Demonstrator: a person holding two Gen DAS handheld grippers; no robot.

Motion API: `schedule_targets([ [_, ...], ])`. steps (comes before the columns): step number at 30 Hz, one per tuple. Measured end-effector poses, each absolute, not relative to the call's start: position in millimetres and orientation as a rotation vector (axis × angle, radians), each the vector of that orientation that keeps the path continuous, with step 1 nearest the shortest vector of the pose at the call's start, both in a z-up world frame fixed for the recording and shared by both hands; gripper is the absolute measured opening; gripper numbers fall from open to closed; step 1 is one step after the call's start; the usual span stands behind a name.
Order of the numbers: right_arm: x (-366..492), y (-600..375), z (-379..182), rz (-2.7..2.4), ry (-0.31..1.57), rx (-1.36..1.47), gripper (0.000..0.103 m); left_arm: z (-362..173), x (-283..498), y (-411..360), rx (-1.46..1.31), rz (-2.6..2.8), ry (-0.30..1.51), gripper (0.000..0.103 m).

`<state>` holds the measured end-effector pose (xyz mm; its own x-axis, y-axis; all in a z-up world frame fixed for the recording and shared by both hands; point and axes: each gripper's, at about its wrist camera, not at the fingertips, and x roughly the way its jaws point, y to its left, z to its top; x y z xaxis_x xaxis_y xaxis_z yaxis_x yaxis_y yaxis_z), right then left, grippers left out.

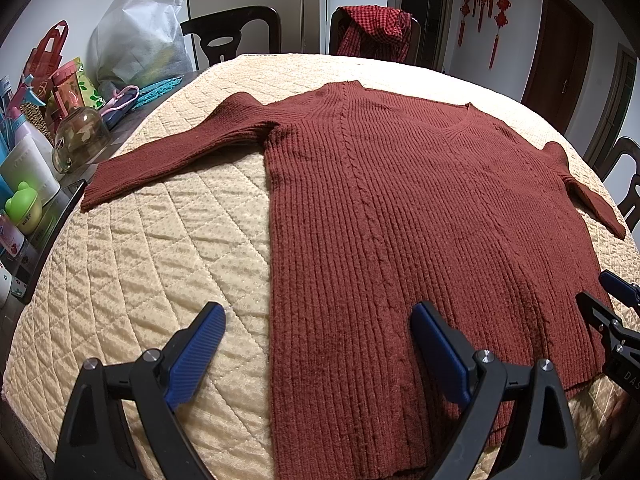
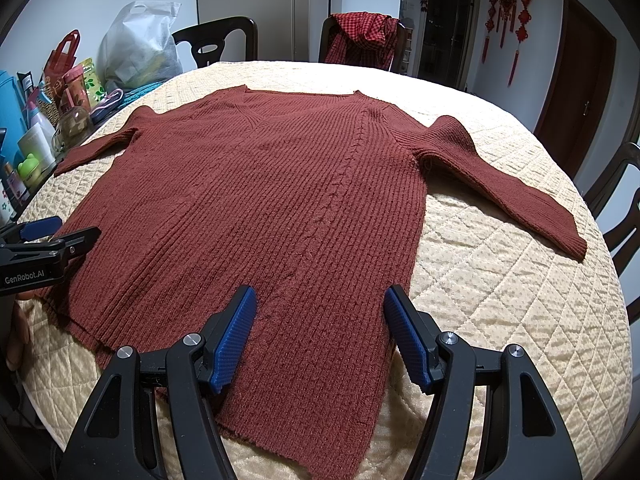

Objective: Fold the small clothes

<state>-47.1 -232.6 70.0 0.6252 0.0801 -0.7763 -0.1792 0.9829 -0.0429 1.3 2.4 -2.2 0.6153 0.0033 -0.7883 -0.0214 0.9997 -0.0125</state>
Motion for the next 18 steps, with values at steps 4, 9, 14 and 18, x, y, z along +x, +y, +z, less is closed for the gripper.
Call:
schedule_targets([
  [4, -47.1, -232.4, 70.1, 0.149, 0.884, -0.120, 0.067, -2.2, 1.2, 2.5, -0.021, 0.014, 0.908, 0.096],
  [9, -46.8, -232.5, 70.1, 0.150, 0.884, -0.119, 0.067, -2.3, 1.1, 2.7, -0.022, 0.014, 0.908, 0.096],
  [14, -46.5, -232.4, 70.0, 0.149, 0.884, -0.120, 0.067, -2.4, 0.9, 2.6, -0.022, 0.014, 0.908, 0.096],
  [18, -49.7, -231.7, 68.8, 0.149, 0.884, -0.120, 0.067, -3.0, 1.2, 2.9, -0.023, 0.014, 0.908, 0.096],
])
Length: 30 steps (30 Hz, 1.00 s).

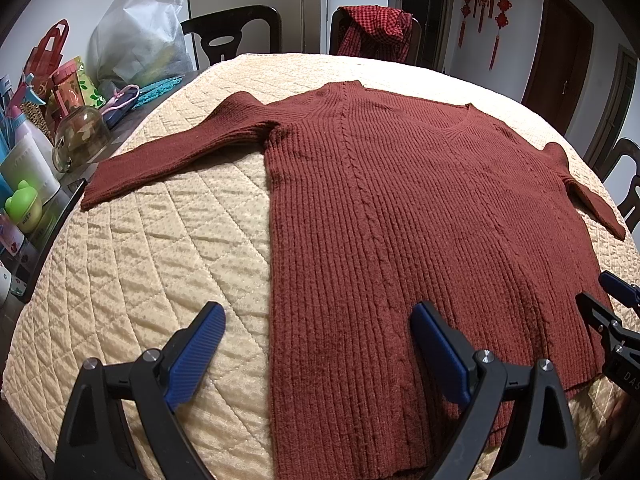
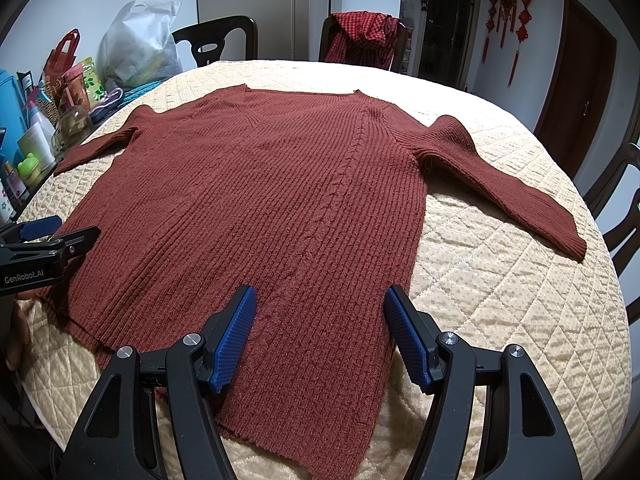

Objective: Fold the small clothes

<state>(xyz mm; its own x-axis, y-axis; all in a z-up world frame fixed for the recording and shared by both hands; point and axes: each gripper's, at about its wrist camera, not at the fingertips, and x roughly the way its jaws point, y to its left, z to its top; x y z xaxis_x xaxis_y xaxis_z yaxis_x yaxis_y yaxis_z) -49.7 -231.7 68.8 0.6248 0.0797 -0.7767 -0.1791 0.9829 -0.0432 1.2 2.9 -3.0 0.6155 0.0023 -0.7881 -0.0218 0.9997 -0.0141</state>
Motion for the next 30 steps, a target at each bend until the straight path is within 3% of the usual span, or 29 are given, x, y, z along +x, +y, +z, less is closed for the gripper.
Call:
schedule_targets([
  [30, -41.7, -231.0, 71.5, 0.176, 0.950, -0.132, 0.067, -2.7, 3.4, 1.4, -0.030, 0.014, 0.915, 0.096],
])
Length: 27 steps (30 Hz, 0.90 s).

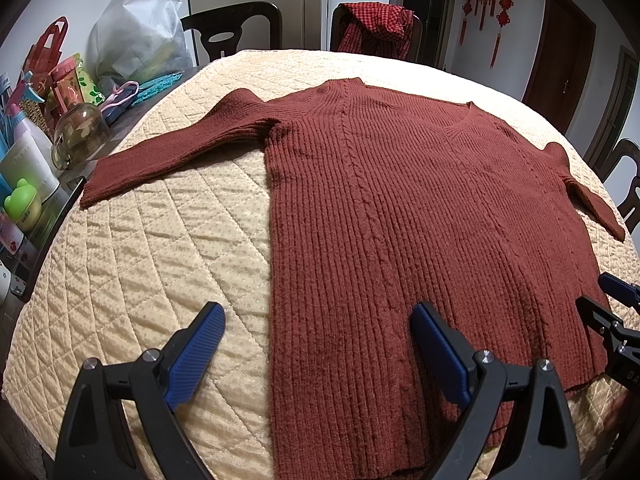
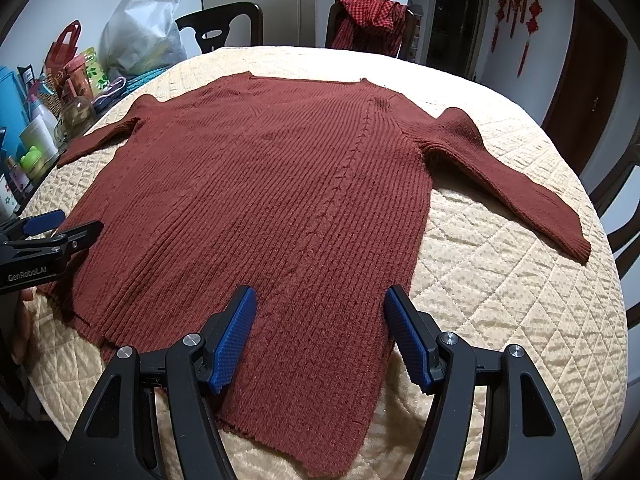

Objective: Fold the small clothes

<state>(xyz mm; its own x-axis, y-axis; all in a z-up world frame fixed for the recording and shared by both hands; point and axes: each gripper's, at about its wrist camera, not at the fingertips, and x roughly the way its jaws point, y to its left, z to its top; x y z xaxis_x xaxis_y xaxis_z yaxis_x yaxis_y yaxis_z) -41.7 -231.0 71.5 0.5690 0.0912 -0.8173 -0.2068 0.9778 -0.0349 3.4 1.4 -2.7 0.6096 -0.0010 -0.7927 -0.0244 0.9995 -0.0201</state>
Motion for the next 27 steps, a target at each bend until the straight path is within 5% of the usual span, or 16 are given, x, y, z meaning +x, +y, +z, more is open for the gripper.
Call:
schedule_targets([
  [17, -36.9, -225.9, 95.6, 0.210, 0.935, -0.126, 0.067, 8.1, 11.7, 14.0, -0.034, 0.032, 0.915, 0.091],
  [27, -0.6, -210.9, 97.5, 0.251, 0.924, -0.161, 0.067, 12.7, 56.2, 89.4, -0.179, 0.145, 0.872, 0.088],
])
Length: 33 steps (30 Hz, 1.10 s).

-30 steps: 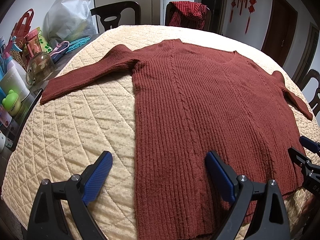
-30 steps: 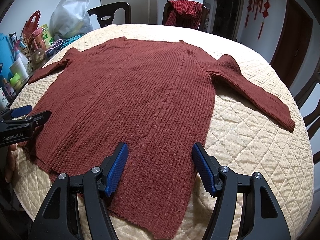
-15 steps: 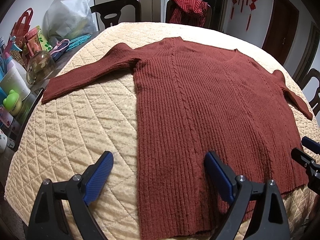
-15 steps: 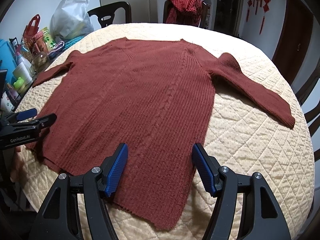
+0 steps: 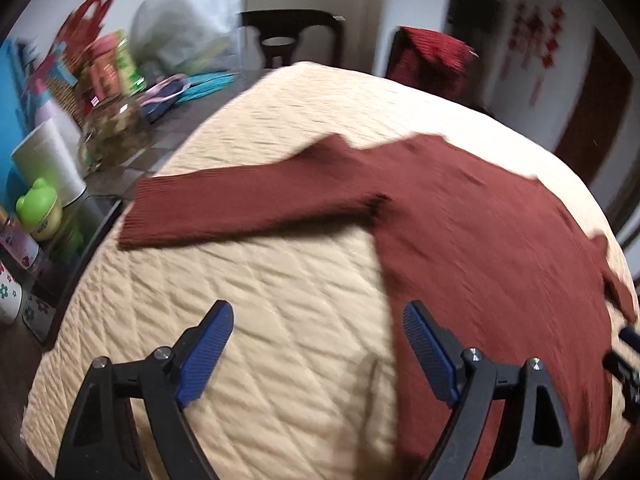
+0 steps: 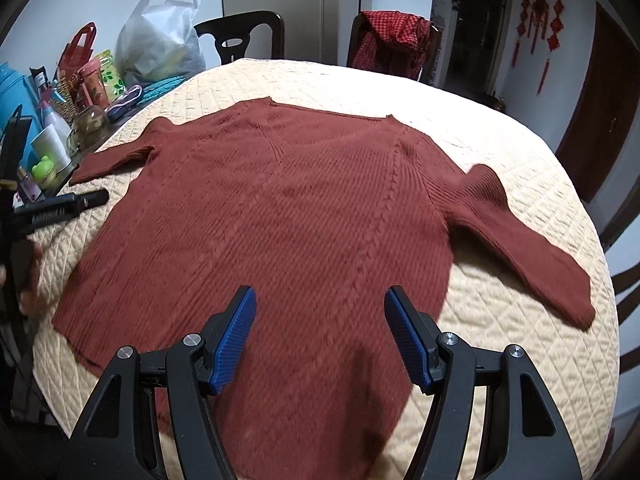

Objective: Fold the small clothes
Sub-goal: 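Grasp the cuff of the sleeve nearest the left tool with the left tool, then carry the held sleeve across the sweater chest with the left tool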

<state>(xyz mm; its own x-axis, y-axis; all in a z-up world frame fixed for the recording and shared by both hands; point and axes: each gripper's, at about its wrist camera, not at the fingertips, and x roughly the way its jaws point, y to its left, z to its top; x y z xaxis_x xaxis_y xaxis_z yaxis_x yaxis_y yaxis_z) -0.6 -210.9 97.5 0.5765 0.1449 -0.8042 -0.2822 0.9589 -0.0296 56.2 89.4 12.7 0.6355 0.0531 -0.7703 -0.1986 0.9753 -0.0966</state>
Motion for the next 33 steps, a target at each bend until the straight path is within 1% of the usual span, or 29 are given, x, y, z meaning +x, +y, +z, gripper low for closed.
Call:
schedule_targets([
  [7, 17.4, -207.4, 90.1, 0.277, 0.938, -0.163, 0.067, 3.6, 75.5, 164.6, -0.371, 0.291, 0.877, 0.085],
  [11, 24.8, -207.5, 85.3, 0.287, 0.946, -0.153, 0.067, 1.1, 81.6, 190.9, -0.443, 0.341, 0.865, 0.084],
  [13, 26.6, -208.0, 82.5, 0.291, 0.949, -0.146, 0.067, -1.5, 87.9, 199.1, -0.443, 0.364, 0.862, 0.082],
  [14, 27.2, -208.4, 80.9, 0.292, 0.952, -0.142, 0.067, -1.7, 89.8, 198.5, -0.424, 0.378, 0.861, 0.079],
  [15, 27.9, -208.7, 79.3, 0.293, 0.956, -0.139, 0.067, -2.1, 92.6, 197.2, -0.394, 0.398, 0.863, 0.073],
  [16, 28.7, -209.0, 78.1, 0.294, 0.959, -0.137, 0.067, -2.4, 97.8, 196.0, -0.360, 0.423, 0.871, 0.069],
  [19, 28.7, -210.8, 74.4, 0.298, 0.967, -0.126, 0.067, -1.9, 108.4, 191.2, -0.281, 0.432, 0.868, 0.048],
  [20, 28.9, -211.6, 73.8, 0.298, 0.969, -0.123, 0.067, -0.9, 110.1, 190.4, -0.285, 0.409, 0.866, 0.034],
  [21, 28.8, -212.9, 73.4, 0.298, 0.969, -0.119, 0.067, 0.4, 111.2, 190.8, -0.294, 0.389, 0.866, 0.022],
  [23, 27.6, -215.1, 73.3, 0.297, 0.968, -0.111, 0.067, 5.4, 115.7, 188.5, -0.292, 0.356, 0.863, 0.016],
  [24, 27.1, -215.9, 73.5, 0.296, 0.967, -0.108, 0.067, 9.5, 116.7, 185.3, -0.281, 0.341, 0.855, 0.015],
  [28, 24.5, -219.4, 73.5, 0.294, 0.965, -0.098, 0.067, 37.5, 120.5, 164.6, -0.242, 0.252, 0.795, 0.014],
  [33, 22.4, -222.4, 75.8, 0.286, 0.961, -0.093, 0.067, 81.2, 130.8, 116.4, -0.183, 0.089, 0.718, 0.014],
])
